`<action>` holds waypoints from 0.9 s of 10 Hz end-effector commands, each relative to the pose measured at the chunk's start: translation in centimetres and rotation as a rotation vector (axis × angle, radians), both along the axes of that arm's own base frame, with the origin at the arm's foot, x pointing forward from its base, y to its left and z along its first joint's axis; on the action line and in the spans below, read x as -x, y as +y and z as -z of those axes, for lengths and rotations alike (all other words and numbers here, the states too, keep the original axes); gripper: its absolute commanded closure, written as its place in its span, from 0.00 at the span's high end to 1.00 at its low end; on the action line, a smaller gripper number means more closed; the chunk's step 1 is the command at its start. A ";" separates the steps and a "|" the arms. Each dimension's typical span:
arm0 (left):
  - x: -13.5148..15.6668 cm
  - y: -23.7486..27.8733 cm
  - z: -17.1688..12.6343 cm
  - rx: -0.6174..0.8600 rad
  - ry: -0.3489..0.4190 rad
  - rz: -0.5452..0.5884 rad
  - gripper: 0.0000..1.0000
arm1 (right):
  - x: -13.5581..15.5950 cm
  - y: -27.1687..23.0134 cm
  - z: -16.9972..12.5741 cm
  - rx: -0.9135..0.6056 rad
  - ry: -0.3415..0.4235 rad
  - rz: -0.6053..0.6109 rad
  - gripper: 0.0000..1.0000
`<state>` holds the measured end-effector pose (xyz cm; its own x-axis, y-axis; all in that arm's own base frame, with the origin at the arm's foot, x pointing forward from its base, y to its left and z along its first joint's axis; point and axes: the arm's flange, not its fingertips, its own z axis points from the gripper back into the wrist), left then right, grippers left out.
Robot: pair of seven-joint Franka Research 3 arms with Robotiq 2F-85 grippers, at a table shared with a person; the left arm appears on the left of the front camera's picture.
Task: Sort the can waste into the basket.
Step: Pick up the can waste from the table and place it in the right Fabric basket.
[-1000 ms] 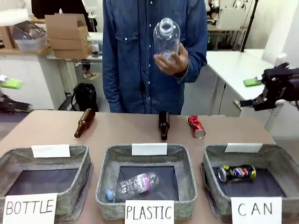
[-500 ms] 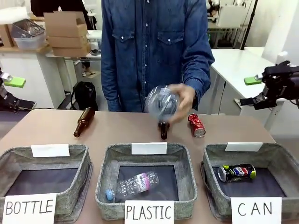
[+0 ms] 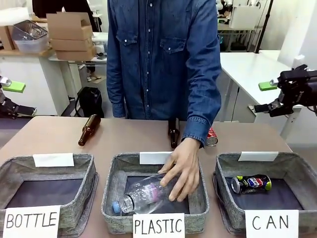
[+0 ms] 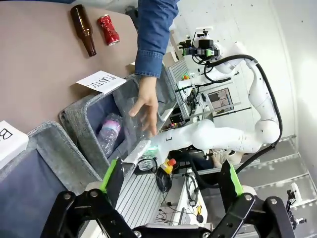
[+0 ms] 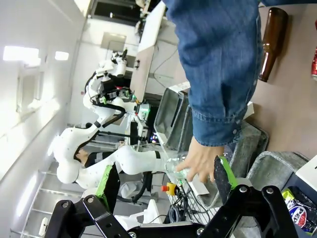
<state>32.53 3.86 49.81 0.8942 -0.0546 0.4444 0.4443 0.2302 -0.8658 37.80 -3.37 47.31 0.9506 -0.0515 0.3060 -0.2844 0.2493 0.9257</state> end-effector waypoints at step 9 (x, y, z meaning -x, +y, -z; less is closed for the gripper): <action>0.4 0.2 0.0 -0.002 0.010 0.015 1.00 | 2.1 0.4 -1.4 0.505 0.039 0.100 1.00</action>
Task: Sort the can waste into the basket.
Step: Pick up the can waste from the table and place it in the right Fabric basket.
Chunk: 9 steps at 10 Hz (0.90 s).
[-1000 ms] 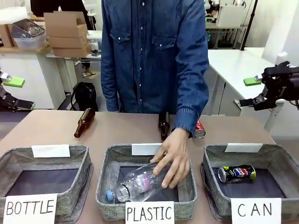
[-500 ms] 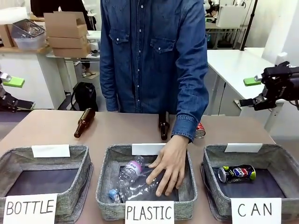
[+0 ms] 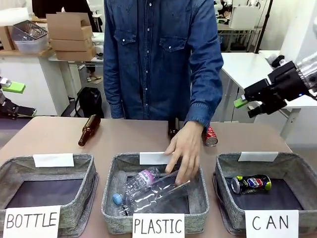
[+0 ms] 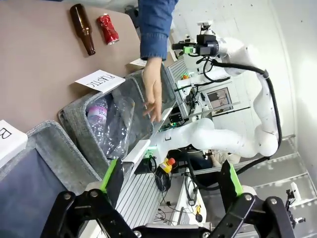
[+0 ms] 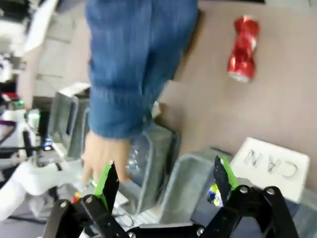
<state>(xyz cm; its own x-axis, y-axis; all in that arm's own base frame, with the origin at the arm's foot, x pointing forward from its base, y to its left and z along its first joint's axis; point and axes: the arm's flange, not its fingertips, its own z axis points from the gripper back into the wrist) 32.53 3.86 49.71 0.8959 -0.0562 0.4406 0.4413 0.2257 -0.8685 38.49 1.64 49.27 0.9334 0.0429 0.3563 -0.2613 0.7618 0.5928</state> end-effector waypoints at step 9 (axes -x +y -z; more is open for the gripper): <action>0.4 0.2 -0.1 -0.005 0.006 0.012 1.00 | 1.1 0.6 0.7 0.187 0.046 0.136 1.00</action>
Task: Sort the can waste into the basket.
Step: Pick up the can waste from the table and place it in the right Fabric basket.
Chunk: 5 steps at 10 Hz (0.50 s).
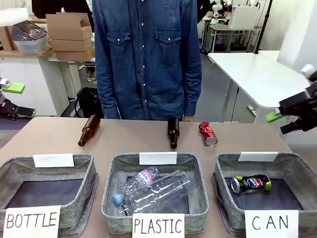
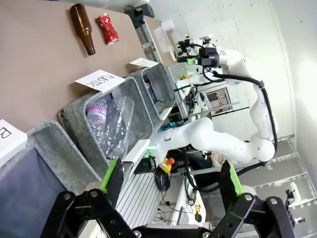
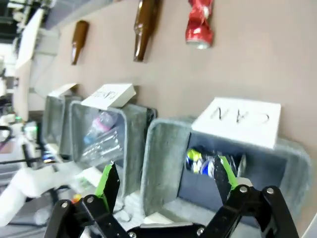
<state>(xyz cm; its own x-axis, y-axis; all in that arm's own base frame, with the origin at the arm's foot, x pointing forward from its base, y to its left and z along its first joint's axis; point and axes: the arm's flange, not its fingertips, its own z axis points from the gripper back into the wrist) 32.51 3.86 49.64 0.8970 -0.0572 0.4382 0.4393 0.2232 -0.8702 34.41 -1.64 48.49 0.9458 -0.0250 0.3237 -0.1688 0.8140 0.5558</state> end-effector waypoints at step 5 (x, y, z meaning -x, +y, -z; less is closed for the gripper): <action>0.3 0.2 -0.2 -0.007 0.003 0.010 1.00 | -17.8 15.0 4.3 0.473 0.064 0.196 1.00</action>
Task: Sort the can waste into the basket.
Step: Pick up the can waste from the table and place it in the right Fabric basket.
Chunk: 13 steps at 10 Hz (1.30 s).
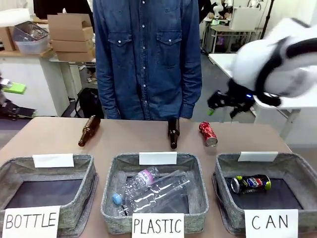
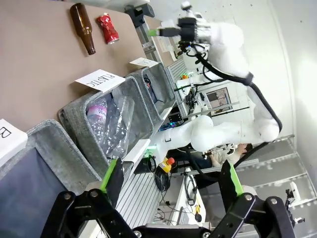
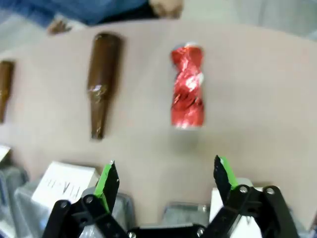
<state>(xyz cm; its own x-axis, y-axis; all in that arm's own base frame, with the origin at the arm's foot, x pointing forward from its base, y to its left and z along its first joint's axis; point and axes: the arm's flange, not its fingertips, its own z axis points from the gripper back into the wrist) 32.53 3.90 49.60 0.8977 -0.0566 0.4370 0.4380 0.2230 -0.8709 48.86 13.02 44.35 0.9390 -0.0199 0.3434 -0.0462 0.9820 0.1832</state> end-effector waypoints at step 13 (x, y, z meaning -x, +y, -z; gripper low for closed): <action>0.4 0.1 -0.2 -0.007 0.002 0.010 1.00 | -11.9 1.7 12.1 0.151 0.309 -0.030 0.40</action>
